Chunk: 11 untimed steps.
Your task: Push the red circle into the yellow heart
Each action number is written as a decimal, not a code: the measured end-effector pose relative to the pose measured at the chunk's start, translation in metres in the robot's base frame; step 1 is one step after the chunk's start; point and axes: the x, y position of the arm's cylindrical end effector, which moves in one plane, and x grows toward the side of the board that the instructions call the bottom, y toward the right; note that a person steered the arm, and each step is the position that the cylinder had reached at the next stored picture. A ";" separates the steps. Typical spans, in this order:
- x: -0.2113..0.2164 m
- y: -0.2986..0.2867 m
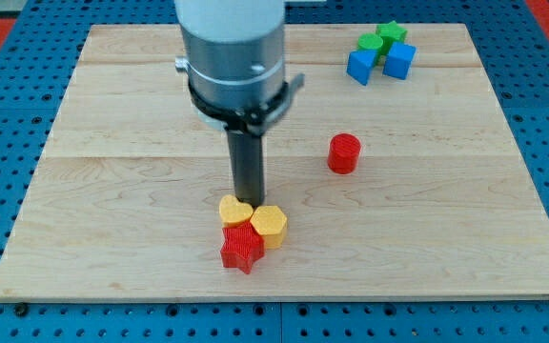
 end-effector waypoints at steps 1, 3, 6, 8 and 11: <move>-0.020 0.020; -0.032 0.184; -0.046 0.018; -0.073 -0.007; -0.044 -0.009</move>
